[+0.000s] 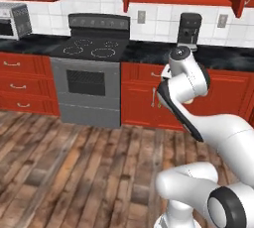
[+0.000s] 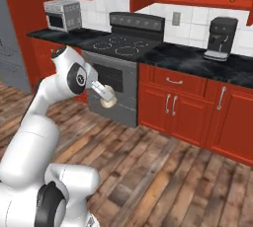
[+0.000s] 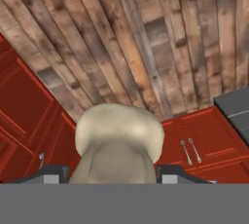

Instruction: Pick the candle and jar from the dining table and place them in the open cabinet. Close the cabinet after placing the objects.

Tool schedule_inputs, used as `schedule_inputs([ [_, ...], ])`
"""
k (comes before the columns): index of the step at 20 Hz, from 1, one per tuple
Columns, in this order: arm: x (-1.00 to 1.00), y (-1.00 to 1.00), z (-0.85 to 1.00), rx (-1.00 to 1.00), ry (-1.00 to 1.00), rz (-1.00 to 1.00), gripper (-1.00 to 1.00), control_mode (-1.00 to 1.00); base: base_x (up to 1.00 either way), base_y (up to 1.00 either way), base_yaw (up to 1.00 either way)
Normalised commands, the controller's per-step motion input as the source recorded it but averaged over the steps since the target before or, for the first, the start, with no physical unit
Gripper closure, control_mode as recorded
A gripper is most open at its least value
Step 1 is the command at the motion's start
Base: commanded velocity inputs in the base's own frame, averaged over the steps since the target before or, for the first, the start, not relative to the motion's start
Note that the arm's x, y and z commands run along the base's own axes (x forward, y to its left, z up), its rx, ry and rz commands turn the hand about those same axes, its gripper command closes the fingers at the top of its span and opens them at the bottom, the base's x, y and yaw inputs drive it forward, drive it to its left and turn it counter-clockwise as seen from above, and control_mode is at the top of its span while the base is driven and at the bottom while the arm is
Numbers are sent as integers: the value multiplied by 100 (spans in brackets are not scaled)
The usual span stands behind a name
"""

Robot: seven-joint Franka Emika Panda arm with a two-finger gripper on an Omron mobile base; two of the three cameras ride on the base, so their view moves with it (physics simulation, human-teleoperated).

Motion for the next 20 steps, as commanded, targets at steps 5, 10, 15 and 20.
schedule_inputs([
  [5, 0, 0, 0, 0, 0, 0, 100, 100, 94, 19, -21],
  [10, 0, 0, 0, 0, 0, 0, 100, 100, 86, 17, -19],
  [15, 0, 0, 0, 0, 0, 0, 100, 100, 82, 5, -19],
  [20, 0, 0, 0, 0, 0, 0, 100, 100, 89, 1, -18],
])
